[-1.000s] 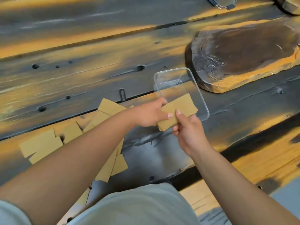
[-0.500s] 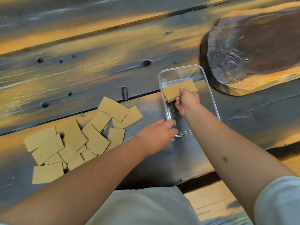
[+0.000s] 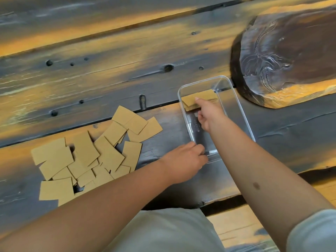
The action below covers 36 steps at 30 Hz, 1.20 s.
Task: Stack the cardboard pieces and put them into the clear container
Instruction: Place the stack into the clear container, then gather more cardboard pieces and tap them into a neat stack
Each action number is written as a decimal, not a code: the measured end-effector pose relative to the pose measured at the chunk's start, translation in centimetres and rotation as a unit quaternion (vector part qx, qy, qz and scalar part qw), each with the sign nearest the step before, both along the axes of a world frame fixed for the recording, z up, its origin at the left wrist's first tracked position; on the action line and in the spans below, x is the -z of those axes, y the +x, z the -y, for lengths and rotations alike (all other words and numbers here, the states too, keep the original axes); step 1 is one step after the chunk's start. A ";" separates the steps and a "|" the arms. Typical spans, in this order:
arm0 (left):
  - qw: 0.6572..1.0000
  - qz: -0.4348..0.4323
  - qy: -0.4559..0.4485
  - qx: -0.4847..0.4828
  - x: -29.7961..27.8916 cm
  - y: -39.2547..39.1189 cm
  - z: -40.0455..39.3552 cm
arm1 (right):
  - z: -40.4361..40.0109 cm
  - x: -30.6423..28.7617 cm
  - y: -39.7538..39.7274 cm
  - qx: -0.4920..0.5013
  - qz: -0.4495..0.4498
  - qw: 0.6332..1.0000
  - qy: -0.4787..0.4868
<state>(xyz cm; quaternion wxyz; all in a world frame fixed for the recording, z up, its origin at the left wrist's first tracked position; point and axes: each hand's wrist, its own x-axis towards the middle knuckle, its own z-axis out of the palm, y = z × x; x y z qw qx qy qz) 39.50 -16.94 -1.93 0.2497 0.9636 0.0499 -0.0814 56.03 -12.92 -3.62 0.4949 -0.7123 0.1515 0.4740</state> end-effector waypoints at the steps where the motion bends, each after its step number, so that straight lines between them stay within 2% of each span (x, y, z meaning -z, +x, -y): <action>1: 1.000 0.002 0.001 -0.004 -0.1 -0.1 0.2 | 0.6 -0.1 -0.1 0.002 -0.009 1.000 -0.003; 4: 1.000 0.003 0.000 -0.016 -0.1 -0.4 0.5 | 2.2 0.1 0.0 0.057 -0.058 0.997 0.020; 8: 1.000 -0.004 -0.002 -0.008 -0.3 -0.7 0.9 | 2.4 0.0 -0.3 0.119 -0.127 0.979 0.103; 11: 1.000 -0.013 -0.004 0.000 -0.6 -0.9 0.9 | 1.7 -0.6 -0.4 0.128 -0.145 0.972 0.134; 16: 0.999 -0.035 -0.006 -0.003 -0.9 -1.3 0.8 | 2.2 -1.3 -0.3 0.110 -0.159 0.973 0.129; 18: 0.999 -0.034 0.002 -0.006 -1.1 -1.5 0.9 | 2.7 -1.8 -0.2 0.108 -0.143 0.977 0.113; 20: 1.000 -0.013 0.009 -0.021 -1.2 -2.5 0.9 | 3.0 -2.8 -0.6 0.100 -0.088 0.987 0.095; 23: 0.997 0.002 -0.004 -0.077 -1.3 -5.6 -0.1 | 3.1 -4.9 -2.3 0.070 0.110 0.988 0.083; 25: 0.993 -0.016 0.014 -0.120 -0.9 -9.0 -1.4 | 3.0 -6.5 -4.5 -0.002 0.271 0.957 0.100; 27: 0.984 -0.056 0.049 -0.164 -0.1 -13.1 -2.7 | 2.7 -7.8 -7.9 -0.101 0.367 0.913 0.147; 30: 0.958 -0.121 0.074 -0.249 1.3 -19.2 -4.1 | 1.7 -7.1 -12.9 -0.300 0.348 0.871 0.177; 33: 0.931 -0.154 0.075 -0.323 2.6 -24.9 -4.7 | 0.2 -3.9 -16.7 -0.495 0.334 0.793 0.121; 36: 0.903 -0.179 0.072 -0.385 3.8 -29.6 -5.1 | -2.4 -0.4 -18.3 -0.582 0.378 0.719 0.039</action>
